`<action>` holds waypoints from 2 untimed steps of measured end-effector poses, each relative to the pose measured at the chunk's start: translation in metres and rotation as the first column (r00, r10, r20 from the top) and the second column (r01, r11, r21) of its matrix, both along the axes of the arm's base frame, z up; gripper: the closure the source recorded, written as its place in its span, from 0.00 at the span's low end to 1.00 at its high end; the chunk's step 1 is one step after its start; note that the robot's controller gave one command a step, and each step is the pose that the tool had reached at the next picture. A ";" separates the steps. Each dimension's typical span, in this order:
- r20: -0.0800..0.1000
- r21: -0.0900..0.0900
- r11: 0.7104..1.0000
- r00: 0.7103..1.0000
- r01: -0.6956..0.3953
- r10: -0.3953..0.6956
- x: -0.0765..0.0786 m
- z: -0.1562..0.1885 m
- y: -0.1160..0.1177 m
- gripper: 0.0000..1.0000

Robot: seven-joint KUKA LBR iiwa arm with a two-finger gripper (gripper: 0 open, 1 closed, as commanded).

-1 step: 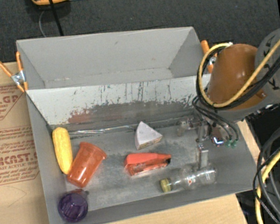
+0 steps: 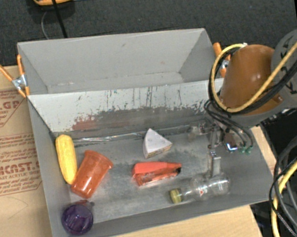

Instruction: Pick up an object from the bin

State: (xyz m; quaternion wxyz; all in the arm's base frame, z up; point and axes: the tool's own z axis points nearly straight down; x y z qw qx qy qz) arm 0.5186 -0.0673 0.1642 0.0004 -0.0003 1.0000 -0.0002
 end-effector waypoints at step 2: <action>0.004 0.002 0.995 0.995 0.103 -0.103 -0.004 -0.091 0.030 0.00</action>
Offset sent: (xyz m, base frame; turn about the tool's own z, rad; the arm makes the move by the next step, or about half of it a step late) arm -0.0047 0.0304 -0.0942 0.1034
